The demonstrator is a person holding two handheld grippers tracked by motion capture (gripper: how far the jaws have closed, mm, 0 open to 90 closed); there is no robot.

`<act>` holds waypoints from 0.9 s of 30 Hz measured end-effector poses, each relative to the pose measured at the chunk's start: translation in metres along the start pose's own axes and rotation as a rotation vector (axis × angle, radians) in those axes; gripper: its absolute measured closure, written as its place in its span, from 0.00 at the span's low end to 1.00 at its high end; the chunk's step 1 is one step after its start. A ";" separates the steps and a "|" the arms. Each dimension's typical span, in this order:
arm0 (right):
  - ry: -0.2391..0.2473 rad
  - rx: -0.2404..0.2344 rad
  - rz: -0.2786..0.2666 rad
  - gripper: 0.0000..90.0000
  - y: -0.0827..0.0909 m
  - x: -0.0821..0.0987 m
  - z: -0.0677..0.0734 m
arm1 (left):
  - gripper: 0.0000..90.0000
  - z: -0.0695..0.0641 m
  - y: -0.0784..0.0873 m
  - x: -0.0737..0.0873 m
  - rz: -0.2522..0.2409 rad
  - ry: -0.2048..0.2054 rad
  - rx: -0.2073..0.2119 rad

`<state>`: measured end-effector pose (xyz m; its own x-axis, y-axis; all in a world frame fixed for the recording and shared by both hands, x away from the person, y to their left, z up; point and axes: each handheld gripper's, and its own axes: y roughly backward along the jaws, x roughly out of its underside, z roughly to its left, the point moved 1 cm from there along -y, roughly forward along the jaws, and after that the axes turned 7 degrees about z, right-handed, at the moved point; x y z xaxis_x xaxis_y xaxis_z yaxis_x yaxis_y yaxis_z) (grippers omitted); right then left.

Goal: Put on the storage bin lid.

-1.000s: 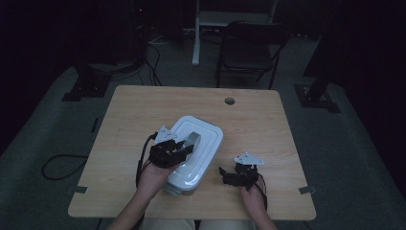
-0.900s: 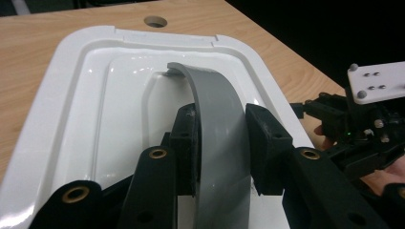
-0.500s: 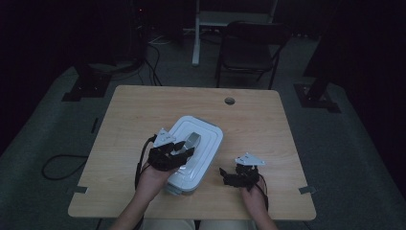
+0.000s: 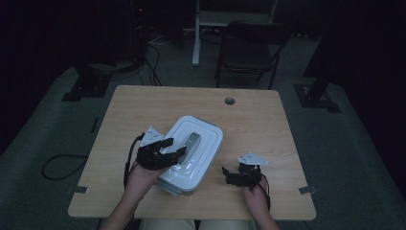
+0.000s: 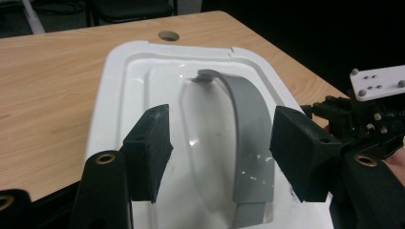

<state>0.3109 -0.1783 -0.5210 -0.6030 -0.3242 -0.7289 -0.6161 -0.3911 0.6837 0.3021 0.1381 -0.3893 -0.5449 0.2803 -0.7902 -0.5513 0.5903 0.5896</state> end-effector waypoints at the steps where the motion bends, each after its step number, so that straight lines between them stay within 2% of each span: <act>1: -0.004 0.001 0.002 0.14 0.000 0.000 0.000 | 0.40 0.001 0.001 0.000 -0.002 0.001 0.006; 5: -0.005 0.005 0.003 0.14 0.000 0.001 -0.001 | 0.39 0.006 0.007 0.003 -0.025 -0.001 0.016; 10: -0.005 0.007 0.001 0.14 0.001 0.001 -0.002 | 0.29 0.014 0.011 0.007 -0.034 0.011 0.018; 15: -0.007 0.008 0.001 0.14 0.001 0.001 -0.003 | 0.28 0.023 0.014 0.010 -0.057 0.027 0.015; 17: -0.008 0.010 0.004 0.14 0.001 0.002 -0.003 | 0.20 0.027 0.014 0.012 -0.056 0.033 0.021; 19: -0.004 0.013 0.007 0.14 0.001 0.002 -0.003 | 0.20 0.031 0.014 0.014 -0.059 0.031 0.008; 22: -0.004 0.010 0.006 0.14 0.002 0.002 -0.003 | 0.13 0.037 0.013 0.017 -0.044 0.029 -0.004; 27: -0.002 0.016 0.012 0.14 0.000 0.003 -0.003 | 0.10 0.042 0.016 0.020 -0.054 0.033 -0.033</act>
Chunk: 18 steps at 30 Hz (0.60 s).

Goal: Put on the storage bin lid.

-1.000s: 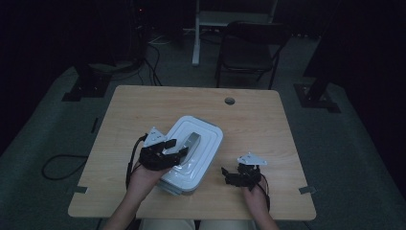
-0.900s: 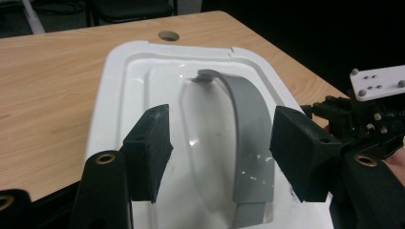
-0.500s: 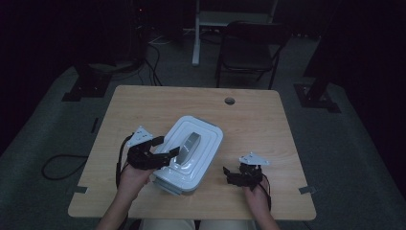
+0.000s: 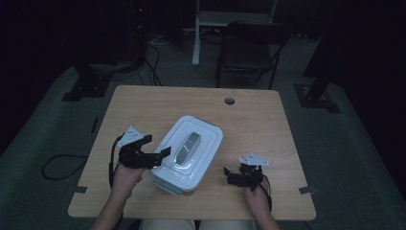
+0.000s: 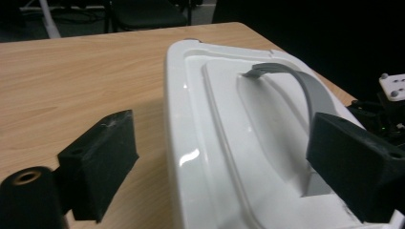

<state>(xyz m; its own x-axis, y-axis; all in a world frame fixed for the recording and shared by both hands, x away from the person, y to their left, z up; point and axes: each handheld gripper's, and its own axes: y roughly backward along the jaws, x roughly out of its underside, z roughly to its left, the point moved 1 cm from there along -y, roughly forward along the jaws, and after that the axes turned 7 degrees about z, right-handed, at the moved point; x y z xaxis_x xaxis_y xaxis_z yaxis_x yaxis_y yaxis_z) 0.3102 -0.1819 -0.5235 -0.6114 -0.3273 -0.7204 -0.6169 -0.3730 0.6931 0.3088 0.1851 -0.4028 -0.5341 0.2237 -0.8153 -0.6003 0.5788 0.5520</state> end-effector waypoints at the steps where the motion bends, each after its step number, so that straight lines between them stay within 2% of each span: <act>1: -0.002 -0.002 0.004 0.14 0.000 0.000 0.000 | 0.06 0.001 0.000 0.000 0.005 -0.001 -0.005; 2: 0.000 -0.001 0.003 0.14 0.000 0.000 0.000 | 0.01 0.002 0.000 0.000 0.008 -0.004 -0.010; 4: -0.001 0.000 0.000 0.14 0.001 0.000 0.000 | 0.01 0.005 0.001 0.001 0.012 -0.016 -0.027; 7: -0.006 0.001 -0.001 0.14 0.001 0.001 -0.002 | 0.01 0.008 0.001 0.002 -0.010 -0.006 -0.068; 10: -0.013 0.003 0.001 0.14 0.001 0.001 -0.003 | 0.01 0.015 0.003 0.004 -0.027 0.014 -0.087; 18: -0.014 0.002 0.001 0.14 0.002 0.002 -0.004 | 0.01 0.035 -0.003 0.011 -0.047 0.007 -0.182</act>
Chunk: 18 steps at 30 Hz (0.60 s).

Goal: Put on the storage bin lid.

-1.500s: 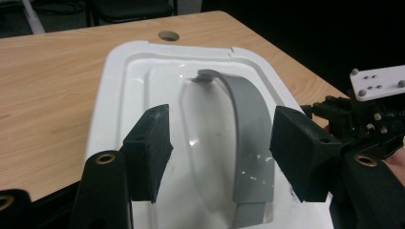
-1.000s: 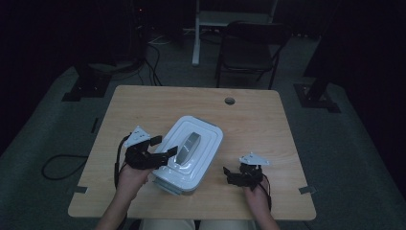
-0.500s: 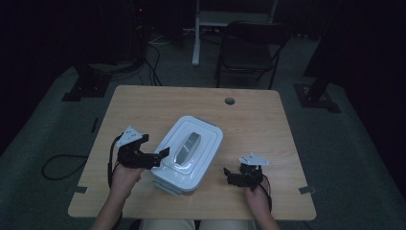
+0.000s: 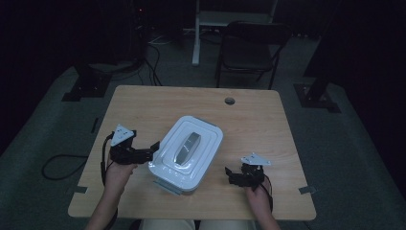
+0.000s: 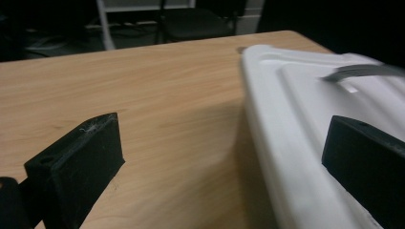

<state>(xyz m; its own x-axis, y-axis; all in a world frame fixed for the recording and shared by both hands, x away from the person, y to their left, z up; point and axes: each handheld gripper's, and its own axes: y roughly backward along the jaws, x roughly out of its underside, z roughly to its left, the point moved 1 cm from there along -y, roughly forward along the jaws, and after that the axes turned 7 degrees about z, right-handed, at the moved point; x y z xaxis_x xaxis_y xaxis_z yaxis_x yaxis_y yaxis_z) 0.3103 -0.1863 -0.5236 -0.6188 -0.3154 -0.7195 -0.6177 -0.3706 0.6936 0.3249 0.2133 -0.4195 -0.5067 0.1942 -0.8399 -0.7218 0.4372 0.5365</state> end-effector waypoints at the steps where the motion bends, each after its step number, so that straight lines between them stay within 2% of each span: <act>1: 0.000 0.000 0.001 0.14 0.000 0.000 0.000 | 0.01 0.001 -0.001 0.001 -0.006 0.000 0.001; 3: 0.000 0.000 0.002 0.14 0.000 0.000 0.000 | 0.01 0.004 -0.005 0.004 -0.013 -0.012 -0.010; 5: -0.001 0.000 0.003 0.14 0.000 0.000 0.000 | 0.01 0.006 -0.008 0.007 -0.006 -0.009 -0.044; 6: -0.001 -0.003 0.002 0.14 0.000 0.000 0.000 | 0.01 0.007 -0.009 0.008 -0.023 -0.010 -0.049; 9: 0.001 -0.004 0.003 0.14 0.000 0.000 0.000 | 0.01 0.014 -0.011 0.011 -0.040 0.014 -0.059; 15: 0.003 -0.006 0.003 0.14 0.000 0.000 0.002 | 0.01 0.026 -0.025 0.022 -0.019 0.033 -0.097; 18: -0.001 -0.009 0.001 0.14 0.000 0.000 0.002 | 0.01 0.030 -0.032 0.028 -0.025 0.053 -0.085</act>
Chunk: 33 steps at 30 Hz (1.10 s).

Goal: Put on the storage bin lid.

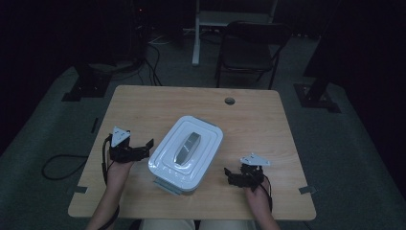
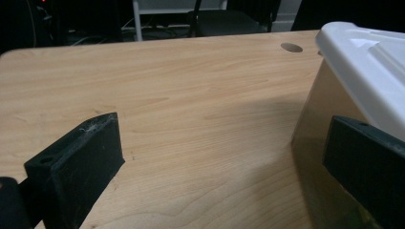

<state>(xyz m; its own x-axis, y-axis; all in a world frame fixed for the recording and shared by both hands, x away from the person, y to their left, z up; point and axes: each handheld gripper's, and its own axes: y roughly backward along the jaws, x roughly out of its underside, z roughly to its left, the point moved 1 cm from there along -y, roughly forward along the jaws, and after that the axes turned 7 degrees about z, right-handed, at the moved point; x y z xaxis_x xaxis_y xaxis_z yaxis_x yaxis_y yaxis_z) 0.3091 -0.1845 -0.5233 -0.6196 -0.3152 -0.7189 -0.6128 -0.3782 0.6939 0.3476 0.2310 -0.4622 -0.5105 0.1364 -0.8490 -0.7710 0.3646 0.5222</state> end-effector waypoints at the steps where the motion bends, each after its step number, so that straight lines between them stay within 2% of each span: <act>1: 0.000 0.002 0.000 0.14 0.000 0.000 0.000 | 0.01 0.001 -0.002 0.001 0.002 -0.002 0.002; 9: -0.015 -0.003 -0.004 0.14 0.001 0.002 -0.002 | 0.01 0.008 -0.020 0.012 0.031 0.020 -0.021; 12: -0.023 -0.003 -0.006 0.14 0.002 0.003 -0.003 | 0.01 0.010 -0.032 0.019 0.065 0.015 -0.044; 17: -0.028 0.004 -0.009 0.14 -0.001 0.000 -0.001 | 0.01 0.006 -0.046 0.027 0.098 0.008 -0.025; 20: -0.037 -0.001 -0.011 0.14 -0.004 -0.003 0.001 | 0.01 0.001 -0.051 0.030 0.120 -0.017 -0.007; 22: -0.040 -0.016 -0.011 0.14 -0.007 -0.006 0.004 | 0.01 -0.004 -0.052 0.030 0.123 -0.055 -0.006; 25: -0.034 -0.026 -0.005 0.14 -0.012 -0.011 0.009 | 0.01 -0.007 -0.054 0.030 0.125 -0.045 0.023; 27: -0.033 -0.026 0.004 0.14 -0.013 -0.013 0.011 | 0.01 -0.009 -0.056 0.030 0.132 -0.049 0.025; 33: -0.040 -0.018 -0.012 0.14 -0.018 -0.025 0.020 | 0.01 -0.012 -0.056 0.030 0.140 -0.052 0.022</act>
<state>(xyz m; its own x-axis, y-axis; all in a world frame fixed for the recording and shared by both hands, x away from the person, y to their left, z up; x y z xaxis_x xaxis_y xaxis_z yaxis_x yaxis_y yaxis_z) 0.3264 -0.1527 -0.5171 -0.6314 -0.2756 -0.7249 -0.6118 -0.3973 0.6840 0.3708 0.2039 -0.5157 -0.5919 0.2345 -0.7712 -0.6845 0.3589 0.6345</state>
